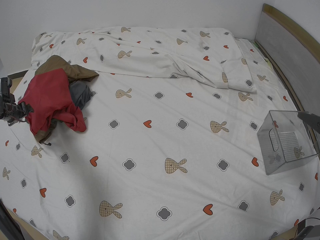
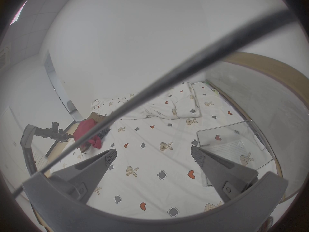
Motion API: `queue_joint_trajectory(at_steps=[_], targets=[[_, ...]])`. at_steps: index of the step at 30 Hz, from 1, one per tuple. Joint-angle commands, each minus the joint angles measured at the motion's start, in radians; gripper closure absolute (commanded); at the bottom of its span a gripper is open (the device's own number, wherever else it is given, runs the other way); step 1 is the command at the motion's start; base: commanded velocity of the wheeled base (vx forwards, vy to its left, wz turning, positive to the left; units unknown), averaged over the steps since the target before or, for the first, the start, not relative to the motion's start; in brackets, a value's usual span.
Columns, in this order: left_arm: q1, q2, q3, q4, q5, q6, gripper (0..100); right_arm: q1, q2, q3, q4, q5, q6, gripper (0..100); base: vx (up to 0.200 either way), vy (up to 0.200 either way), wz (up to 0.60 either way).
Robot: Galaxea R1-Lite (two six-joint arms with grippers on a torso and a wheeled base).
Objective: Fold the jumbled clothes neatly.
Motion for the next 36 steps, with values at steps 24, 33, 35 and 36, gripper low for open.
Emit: queue_joint_trajectory(at_steps=[24, 33, 35, 36], targets=[[-0.399, 0.235, -0.403, 0.012, 0.331, 0.237, 0, 0.098, 0.023, 0.02, -0.004, -0.007, 0.0, 0, 0.0, 0.0, 0.0], [-0.448, 0.28, -0.439, 0.045, 0.349, 0.234, 0, 0.098, 0.015, 0.02, -0.004, -0.009, 0.0, 0, 0.0, 0.0, 0.0], [-0.437, 0.301, -0.452, 0.046, 0.353, 0.234, 0, 0.098, 0.014, 0.02, -0.004, -0.009, 0.0, 0, 0.0, 0.0, 0.0], [-0.431, 0.309, -0.456, 0.048, 0.351, 0.234, 0, 0.098, 0.014, 0.02, -0.004, -0.009, 0.0, 0, 0.0, 0.0, 0.0]])
